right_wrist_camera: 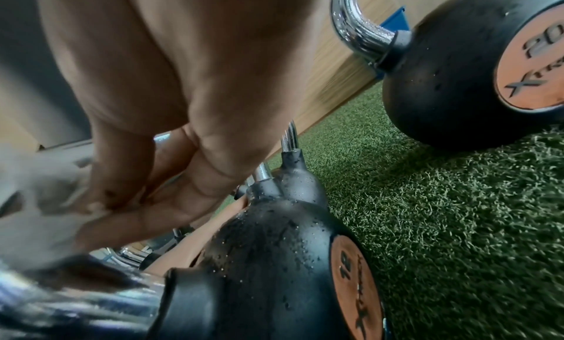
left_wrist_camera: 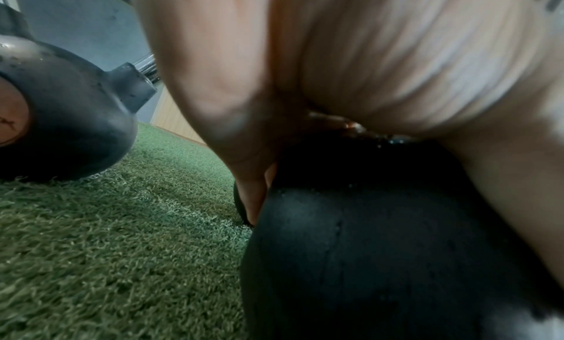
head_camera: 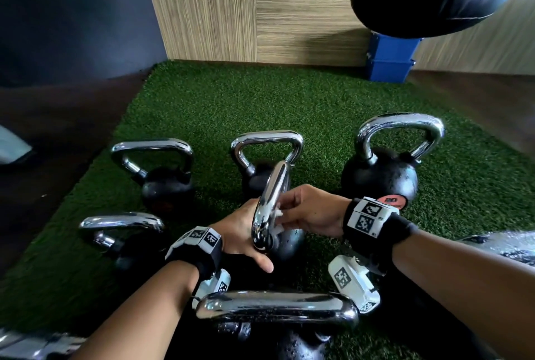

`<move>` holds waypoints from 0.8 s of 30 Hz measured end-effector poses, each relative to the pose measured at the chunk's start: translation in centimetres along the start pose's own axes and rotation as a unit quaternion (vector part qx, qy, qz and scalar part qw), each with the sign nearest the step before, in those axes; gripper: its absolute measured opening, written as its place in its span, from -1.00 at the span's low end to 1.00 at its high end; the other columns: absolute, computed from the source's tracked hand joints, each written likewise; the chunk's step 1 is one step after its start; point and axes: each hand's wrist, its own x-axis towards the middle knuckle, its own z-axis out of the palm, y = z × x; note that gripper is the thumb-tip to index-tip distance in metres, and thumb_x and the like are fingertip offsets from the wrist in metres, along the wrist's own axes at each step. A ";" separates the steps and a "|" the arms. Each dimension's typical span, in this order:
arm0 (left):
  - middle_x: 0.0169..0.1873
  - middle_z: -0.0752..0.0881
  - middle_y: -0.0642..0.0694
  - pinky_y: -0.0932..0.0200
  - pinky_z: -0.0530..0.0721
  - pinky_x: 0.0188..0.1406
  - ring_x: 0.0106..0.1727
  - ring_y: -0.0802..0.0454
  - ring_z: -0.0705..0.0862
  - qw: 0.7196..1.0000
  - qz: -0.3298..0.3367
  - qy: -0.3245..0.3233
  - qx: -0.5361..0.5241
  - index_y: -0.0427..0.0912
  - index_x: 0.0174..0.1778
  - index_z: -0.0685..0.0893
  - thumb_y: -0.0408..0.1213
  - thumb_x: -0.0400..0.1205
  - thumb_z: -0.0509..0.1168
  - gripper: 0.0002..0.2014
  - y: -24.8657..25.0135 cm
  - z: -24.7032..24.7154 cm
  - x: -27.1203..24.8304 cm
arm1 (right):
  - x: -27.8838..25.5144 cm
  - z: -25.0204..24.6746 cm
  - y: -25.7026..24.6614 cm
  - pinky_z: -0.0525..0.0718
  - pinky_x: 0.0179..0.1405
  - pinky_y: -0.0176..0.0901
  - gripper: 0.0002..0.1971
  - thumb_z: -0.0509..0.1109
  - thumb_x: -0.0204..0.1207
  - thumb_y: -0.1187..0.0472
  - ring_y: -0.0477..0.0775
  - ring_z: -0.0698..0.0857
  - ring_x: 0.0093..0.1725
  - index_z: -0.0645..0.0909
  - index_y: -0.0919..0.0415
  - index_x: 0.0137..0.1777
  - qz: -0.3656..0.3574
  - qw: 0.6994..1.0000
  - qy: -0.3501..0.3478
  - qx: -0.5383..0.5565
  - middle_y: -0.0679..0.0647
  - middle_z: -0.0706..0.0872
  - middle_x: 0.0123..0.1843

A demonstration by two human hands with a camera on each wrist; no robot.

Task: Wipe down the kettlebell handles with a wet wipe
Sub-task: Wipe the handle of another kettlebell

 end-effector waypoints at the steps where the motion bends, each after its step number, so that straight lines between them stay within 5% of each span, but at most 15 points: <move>1: 0.54 0.55 0.01 -0.16 0.46 0.64 0.61 0.06 0.50 1.000 -0.001 -0.008 -0.007 -0.01 0.58 0.46 -0.03 0.02 0.85 0.17 -0.1 0.0 0.1 | 0.1 0.0 -0.1 0.85 -0.13 -0.19 -0.79 0.30 0.54 0.67 0.01 0.84 -0.23 0.63 0.53 0.12 0.004 1.000 0.003 0.029 0.22 0.82 -0.14; 6: 0.62 0.44 0.01 -0.13 0.36 0.71 0.68 0.07 0.39 1.000 -0.015 -0.005 0.006 0.01 0.68 0.31 0.00 0.02 0.85 0.31 -0.3 0.0 -0.2 | 0.1 0.3 -0.5 0.86 -0.12 -0.13 -0.81 0.28 0.55 0.69 0.04 0.86 -0.23 0.64 0.51 0.03 0.024 0.999 -0.030 0.035 0.15 0.84 -0.23; 13: 0.53 0.46 0.01 0.03 0.35 0.71 0.59 0.16 0.42 1.000 -0.016 0.022 0.001 0.11 0.55 0.33 -0.20 0.05 0.86 0.19 -0.4 0.0 -0.7 | 1.3 -0.4 -0.6 0.87 -0.31 -0.08 -0.79 0.26 0.53 0.71 0.08 0.84 -0.38 0.55 0.42 -0.14 0.001 0.985 0.094 0.147 0.20 0.79 -0.36; 17: 0.50 0.46 0.10 0.29 0.36 0.64 0.51 0.48 0.41 1.000 0.001 0.022 -0.016 0.28 0.49 0.30 -0.27 0.05 0.86 0.18 0.0 0.1 -0.8 | 1.5 -0.2 -0.4 0.82 -0.46 -0.14 -0.71 0.31 0.47 0.74 0.09 0.81 -0.47 0.50 0.36 -0.25 -0.006 0.985 0.126 0.115 0.19 0.75 -0.45; 21: 0.55 0.50 0.01 0.15 0.39 0.67 0.60 0.17 0.45 1.000 0.008 0.012 -0.024 -0.03 0.64 0.31 -0.32 0.04 0.86 0.26 0.4 0.0 -0.6 | 2.1 -0.6 -0.6 0.82 -0.44 -0.21 -0.73 0.41 0.48 0.67 0.03 0.76 -0.47 0.52 0.36 -0.31 -0.055 0.971 0.228 0.055 0.24 0.68 -0.35; 24: 0.56 0.45 0.06 0.15 0.37 0.67 0.60 0.18 0.43 1.000 -0.001 0.017 -0.018 0.10 0.63 0.26 -0.28 0.05 0.86 0.28 0.2 0.1 -0.7 | 2.1 -1.0 -0.4 0.86 -0.34 -0.13 -0.78 0.53 0.43 0.57 0.05 0.79 -0.44 0.58 0.35 -0.30 -0.074 0.965 0.251 0.020 0.24 0.74 -0.35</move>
